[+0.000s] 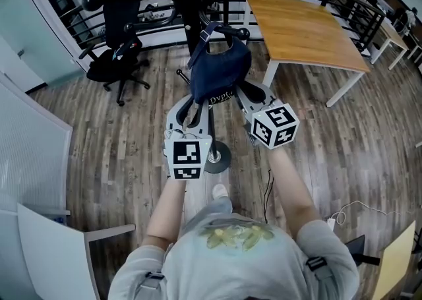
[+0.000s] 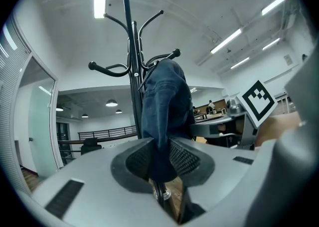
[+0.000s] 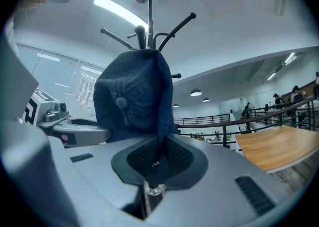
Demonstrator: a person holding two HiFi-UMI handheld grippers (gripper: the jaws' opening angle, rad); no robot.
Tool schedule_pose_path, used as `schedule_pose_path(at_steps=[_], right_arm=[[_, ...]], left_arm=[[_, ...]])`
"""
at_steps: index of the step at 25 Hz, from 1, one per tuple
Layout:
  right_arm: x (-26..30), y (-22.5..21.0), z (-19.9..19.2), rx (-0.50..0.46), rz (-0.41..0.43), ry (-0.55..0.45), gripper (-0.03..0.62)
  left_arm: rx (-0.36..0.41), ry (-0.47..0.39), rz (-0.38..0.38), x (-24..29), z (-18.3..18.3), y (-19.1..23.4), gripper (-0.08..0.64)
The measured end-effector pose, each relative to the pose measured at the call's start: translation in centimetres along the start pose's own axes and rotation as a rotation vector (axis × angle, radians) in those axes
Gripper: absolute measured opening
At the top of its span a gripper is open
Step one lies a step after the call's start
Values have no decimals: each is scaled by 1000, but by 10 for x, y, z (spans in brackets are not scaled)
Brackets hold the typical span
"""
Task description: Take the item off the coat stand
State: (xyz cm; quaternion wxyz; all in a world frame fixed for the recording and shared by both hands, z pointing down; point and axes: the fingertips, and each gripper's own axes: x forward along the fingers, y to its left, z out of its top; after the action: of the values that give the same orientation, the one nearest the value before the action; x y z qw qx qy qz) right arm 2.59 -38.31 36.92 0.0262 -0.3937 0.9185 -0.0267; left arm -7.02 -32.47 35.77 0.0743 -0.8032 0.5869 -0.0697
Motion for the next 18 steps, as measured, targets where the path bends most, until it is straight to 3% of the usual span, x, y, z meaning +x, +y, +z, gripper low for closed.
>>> schedule_pose_path(at_steps=[18], right_arm=[[-23,3,26,17,-45,-70,46]], left_arm=[[18,-83,-32,-10,37,-10,98]])
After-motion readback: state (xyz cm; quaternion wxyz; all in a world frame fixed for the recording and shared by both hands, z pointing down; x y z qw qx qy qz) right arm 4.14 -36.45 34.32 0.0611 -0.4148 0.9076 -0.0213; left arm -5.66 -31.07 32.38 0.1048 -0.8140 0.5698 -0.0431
